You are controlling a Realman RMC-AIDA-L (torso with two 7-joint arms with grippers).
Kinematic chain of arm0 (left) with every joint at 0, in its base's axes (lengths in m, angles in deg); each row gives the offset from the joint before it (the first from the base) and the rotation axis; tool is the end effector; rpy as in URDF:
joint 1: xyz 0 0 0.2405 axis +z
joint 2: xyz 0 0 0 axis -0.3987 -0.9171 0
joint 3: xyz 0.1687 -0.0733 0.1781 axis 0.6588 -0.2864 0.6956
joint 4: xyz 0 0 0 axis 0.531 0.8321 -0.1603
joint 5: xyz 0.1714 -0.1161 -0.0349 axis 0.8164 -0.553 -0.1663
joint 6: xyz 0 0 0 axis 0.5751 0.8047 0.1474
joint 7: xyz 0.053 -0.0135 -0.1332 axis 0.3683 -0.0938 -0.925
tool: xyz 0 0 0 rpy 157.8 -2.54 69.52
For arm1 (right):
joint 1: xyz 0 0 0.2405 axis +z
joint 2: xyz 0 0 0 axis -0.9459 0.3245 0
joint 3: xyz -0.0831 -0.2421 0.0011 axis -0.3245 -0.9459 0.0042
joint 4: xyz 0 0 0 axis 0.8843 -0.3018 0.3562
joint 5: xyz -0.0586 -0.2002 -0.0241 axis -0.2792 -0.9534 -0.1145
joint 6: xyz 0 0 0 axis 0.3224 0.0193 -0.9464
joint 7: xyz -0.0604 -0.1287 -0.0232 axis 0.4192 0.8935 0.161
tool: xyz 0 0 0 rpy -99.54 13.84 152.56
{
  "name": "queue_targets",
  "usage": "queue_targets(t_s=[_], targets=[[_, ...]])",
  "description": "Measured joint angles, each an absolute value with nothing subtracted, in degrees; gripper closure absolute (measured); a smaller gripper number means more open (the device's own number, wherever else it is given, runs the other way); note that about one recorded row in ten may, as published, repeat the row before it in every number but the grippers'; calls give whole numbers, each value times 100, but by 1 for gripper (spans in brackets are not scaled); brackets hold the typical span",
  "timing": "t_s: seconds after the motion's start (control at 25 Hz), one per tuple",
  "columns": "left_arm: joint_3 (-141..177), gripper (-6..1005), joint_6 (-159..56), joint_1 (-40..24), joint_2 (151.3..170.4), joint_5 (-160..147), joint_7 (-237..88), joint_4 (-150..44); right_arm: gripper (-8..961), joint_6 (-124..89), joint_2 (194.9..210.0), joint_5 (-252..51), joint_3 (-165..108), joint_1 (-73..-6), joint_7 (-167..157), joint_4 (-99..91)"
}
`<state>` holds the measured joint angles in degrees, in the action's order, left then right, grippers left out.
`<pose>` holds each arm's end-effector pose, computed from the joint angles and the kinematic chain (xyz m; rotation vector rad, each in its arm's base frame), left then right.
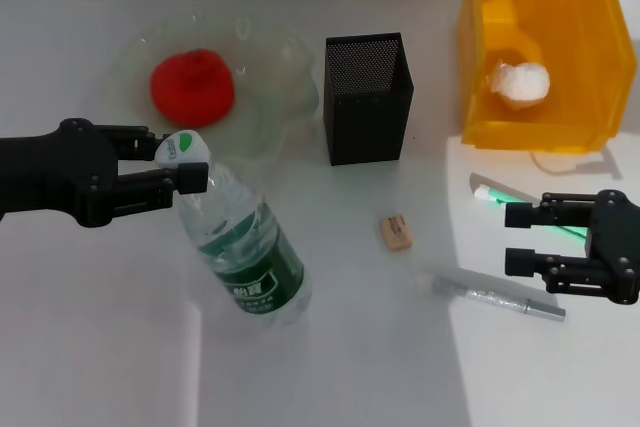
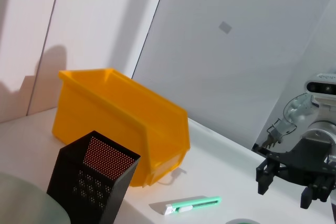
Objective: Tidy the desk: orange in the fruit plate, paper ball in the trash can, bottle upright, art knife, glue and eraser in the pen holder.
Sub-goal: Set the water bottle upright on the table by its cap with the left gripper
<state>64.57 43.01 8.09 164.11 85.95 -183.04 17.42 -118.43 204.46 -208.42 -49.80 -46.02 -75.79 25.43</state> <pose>-0.2325 0.2814 0.0710 -2.7856 -0.7936 -0.6839 0.2944 0.2641 0.0315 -2.8408 0.6622 0.8989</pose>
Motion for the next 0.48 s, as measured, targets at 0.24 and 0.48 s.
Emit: queue_targets(t_s=[0.24, 0.48], targets=[[5971, 524, 4355, 703, 16419, 8577, -17008, 708, 350, -11849, 20466, -20816, -4977, -4599, -7581, 2531], [5572, 518, 4333, 613, 16425, 8514, -15565, -260, 350, -11907, 20492, -20812, -4978, -4576, -7584, 2530]])
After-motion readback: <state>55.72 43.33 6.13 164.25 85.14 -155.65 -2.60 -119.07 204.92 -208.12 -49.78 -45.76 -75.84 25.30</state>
